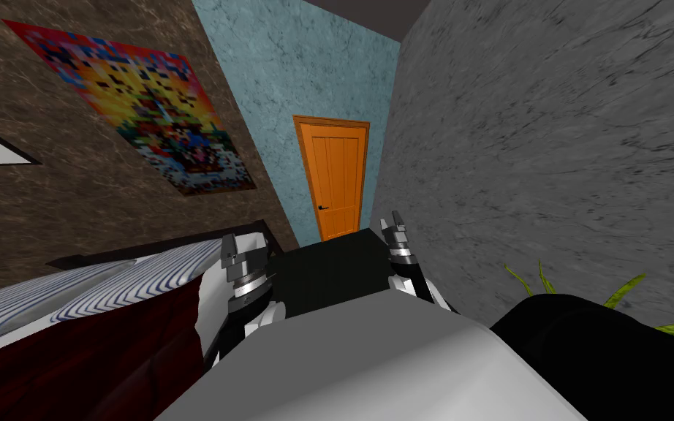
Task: Pull the door open
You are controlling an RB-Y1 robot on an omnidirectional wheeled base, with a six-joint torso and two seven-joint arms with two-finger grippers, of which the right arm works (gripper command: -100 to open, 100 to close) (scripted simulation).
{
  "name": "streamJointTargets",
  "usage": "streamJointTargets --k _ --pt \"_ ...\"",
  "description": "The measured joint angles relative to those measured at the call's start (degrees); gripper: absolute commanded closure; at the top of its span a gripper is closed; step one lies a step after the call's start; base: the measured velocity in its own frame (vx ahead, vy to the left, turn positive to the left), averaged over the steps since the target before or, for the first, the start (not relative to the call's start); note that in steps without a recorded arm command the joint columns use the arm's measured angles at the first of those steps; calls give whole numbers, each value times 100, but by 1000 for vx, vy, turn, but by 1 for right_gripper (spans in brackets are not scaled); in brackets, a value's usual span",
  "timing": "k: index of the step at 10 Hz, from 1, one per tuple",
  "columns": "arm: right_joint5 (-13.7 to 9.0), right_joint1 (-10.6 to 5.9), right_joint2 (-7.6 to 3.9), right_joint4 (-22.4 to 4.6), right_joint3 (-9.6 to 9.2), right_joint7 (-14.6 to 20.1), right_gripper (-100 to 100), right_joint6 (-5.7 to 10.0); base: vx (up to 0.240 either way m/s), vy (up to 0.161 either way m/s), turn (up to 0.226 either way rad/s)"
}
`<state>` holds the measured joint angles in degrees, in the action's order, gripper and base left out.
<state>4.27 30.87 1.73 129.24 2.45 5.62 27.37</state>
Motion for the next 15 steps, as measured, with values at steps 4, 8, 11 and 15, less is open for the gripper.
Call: streamJointTargets --k 4,8,11,15 --pt "-29 -153 -152 -419 -1 20 -100 78 144 43 36" --pt "-62 -292 -277 -842 6 49 -100 173 101 35 23" --pt "-87 -363 -354 -1149 5 69 -100 275 90 29 30" --pt "-125 -576 -478 -1705 12 97 -100 377 131 45 38"
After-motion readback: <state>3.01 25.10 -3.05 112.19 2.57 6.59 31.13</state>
